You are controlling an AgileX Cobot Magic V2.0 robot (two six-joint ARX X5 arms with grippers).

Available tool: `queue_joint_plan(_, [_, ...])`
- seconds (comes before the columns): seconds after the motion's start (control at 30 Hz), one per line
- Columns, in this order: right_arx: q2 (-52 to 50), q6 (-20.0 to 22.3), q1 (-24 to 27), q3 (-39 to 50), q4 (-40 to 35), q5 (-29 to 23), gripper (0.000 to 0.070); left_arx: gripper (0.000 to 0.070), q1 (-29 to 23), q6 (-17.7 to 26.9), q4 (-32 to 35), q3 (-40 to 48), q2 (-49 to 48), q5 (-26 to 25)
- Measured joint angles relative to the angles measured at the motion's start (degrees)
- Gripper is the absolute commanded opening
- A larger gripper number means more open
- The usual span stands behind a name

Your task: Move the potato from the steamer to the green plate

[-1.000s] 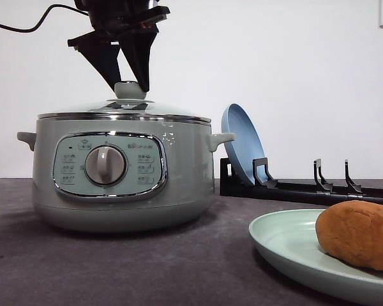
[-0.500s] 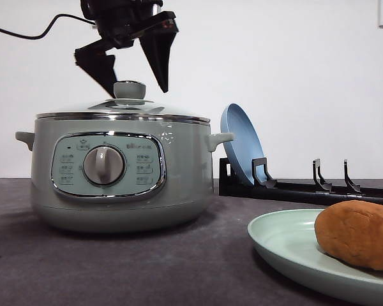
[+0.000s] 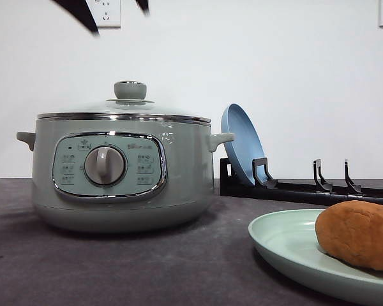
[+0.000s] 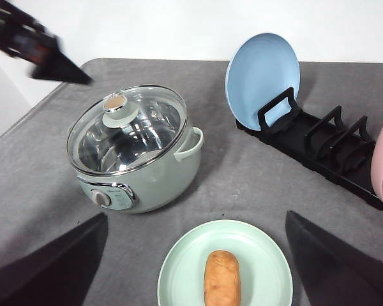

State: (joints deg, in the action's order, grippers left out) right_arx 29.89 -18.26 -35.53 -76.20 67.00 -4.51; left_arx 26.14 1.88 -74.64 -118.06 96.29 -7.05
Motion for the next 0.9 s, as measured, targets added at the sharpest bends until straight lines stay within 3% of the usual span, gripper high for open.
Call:
queue_joint_plan(0.3, [0.0,-0.01,0.01,0.0,-0.16,0.0,0.056,0.07,0.23,-0.1,-1.01,3.47,-15.3,-0.27])
queue_joint_plan(0.73, [0.0,1.19,0.0,0.0,-0.24,0.0,0.056,0.07,0.23,-2.9,13.75,41.96,-44.95,-0.37])
queue_joint_plan(0.9, [0.0,2.51,0.0,0.0,-0.24,0.0,0.056,0.07,0.23,-3.99,17.92,51.5,-55.48,-0.39])
